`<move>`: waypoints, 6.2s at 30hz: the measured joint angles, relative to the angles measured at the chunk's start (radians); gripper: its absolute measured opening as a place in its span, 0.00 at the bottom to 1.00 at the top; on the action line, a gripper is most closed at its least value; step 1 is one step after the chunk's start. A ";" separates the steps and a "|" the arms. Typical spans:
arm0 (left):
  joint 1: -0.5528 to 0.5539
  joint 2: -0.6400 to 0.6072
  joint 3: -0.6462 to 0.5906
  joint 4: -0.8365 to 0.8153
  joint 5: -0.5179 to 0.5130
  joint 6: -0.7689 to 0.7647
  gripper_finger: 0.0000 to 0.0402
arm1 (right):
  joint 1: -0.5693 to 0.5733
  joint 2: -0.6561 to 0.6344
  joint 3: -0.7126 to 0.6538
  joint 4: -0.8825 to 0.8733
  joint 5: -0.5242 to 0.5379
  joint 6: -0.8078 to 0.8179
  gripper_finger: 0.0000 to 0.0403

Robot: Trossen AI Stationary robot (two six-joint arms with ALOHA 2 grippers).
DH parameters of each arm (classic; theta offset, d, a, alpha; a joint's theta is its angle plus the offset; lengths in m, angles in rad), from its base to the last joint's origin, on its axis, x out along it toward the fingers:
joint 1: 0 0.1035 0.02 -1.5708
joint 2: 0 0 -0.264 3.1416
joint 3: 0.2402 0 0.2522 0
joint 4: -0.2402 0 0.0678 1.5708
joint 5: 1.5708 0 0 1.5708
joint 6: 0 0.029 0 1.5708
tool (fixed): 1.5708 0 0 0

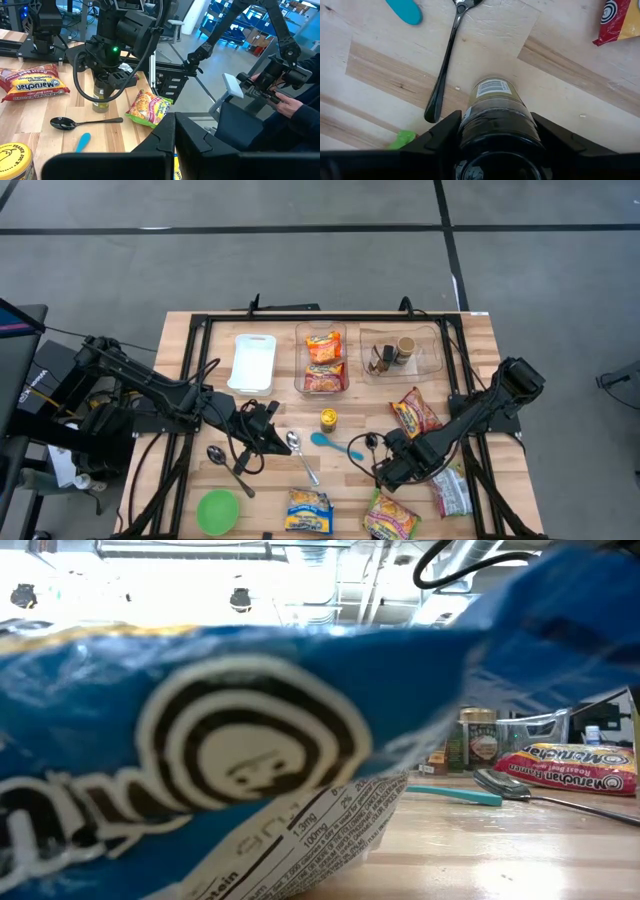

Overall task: Pick & Place Food Item
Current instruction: Put the black spice bottle into the right transparent bin

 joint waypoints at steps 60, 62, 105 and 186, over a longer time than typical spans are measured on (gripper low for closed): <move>0.000 0.000 0.000 0.000 0.000 0.000 0.00 | -0.131 -0.220 0.108 -0.029 0.001 -0.506 0.50; 0.000 0.000 0.000 0.000 0.000 0.000 0.00 | -0.154 -0.239 0.118 -0.033 0.002 -0.564 0.49; 0.000 0.000 0.000 0.000 0.000 0.000 0.00 | -1.029 -0.483 0.235 -0.572 0.155 -0.894 0.51; 0.000 0.000 0.000 0.000 0.000 0.000 0.00 | -1.276 -0.483 -0.366 0.011 0.083 -1.006 0.62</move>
